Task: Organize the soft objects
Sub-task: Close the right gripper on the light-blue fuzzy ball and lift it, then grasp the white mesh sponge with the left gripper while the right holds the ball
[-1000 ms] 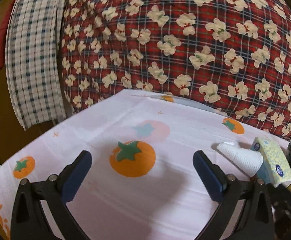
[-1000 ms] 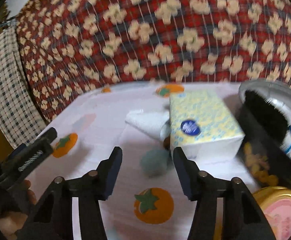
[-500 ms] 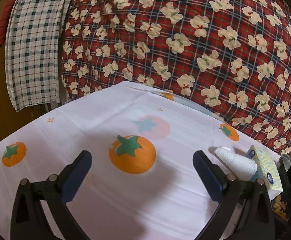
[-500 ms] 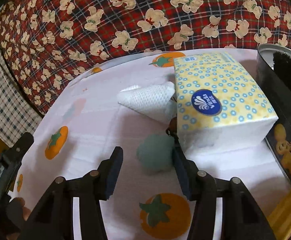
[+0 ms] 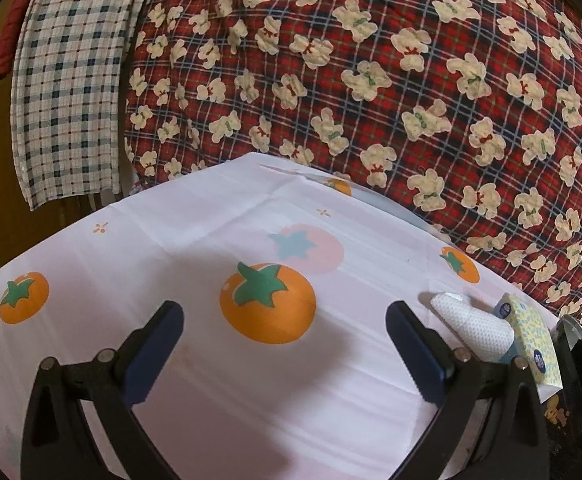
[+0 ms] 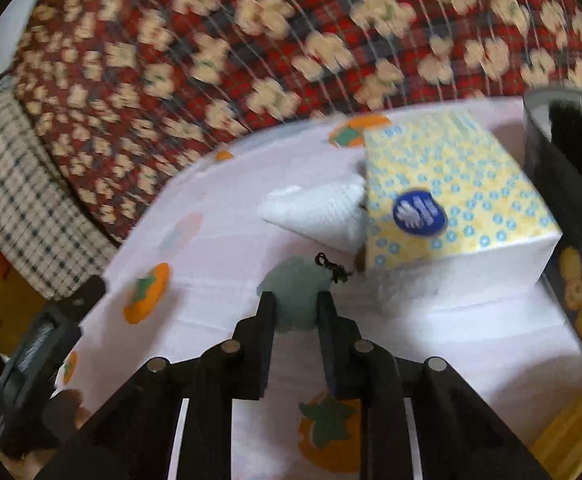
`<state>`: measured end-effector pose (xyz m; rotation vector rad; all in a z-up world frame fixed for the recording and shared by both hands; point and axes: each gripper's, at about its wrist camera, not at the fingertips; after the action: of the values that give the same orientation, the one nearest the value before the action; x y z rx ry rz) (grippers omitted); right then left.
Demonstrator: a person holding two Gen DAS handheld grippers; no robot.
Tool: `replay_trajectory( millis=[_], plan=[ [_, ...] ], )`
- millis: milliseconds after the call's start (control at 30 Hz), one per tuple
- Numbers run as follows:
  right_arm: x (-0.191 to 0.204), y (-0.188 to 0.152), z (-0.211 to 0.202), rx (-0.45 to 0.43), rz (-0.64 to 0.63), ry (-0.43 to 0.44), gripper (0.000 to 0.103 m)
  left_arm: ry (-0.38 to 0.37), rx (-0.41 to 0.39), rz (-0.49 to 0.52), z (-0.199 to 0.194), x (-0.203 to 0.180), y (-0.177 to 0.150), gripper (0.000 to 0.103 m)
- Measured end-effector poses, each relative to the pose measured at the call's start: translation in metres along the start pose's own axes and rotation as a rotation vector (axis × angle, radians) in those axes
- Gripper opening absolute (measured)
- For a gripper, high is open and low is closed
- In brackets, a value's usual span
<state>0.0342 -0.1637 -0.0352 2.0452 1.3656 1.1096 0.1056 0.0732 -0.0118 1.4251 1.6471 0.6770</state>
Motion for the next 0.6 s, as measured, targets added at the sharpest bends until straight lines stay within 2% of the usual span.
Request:
replay_trajectory(
  millis=[167,267,333,467,600],
  plan=[
    [0.013,0.002,-0.029,-0.140,-0.076,-0.004,0.023,-0.008,0.007,-0.003,0.002,0.001,-0.001,0.102],
    [0.017,0.009,-0.048,-0.272,-0.117,-0.089,0.023,-0.023,0.007,-0.002,0.001,0.001,-0.001,0.102],
    [0.016,0.012,-0.053,-0.316,-0.119,-0.137,0.023,-0.037,0.007,0.017,0.001,-0.003,-0.001,0.102],
    [0.012,0.025,-0.049,-0.355,-0.076,-0.215,0.023,-0.059,0.006,0.103,0.001,-0.023,-0.003,0.102],
    [0.007,0.034,-0.040,-0.346,-0.047,-0.264,0.023,-0.092,-0.008,0.170,-0.002,-0.043,-0.006,0.102]
  ],
)
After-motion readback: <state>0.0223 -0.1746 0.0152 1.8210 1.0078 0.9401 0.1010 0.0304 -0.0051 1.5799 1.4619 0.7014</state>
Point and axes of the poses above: each gripper's, at about its wrist camera, not at the fingertips, and z roughly the way its jaws point, x to its left, y to its top, and after that the axes turned 4 degrees about -x, right-handed
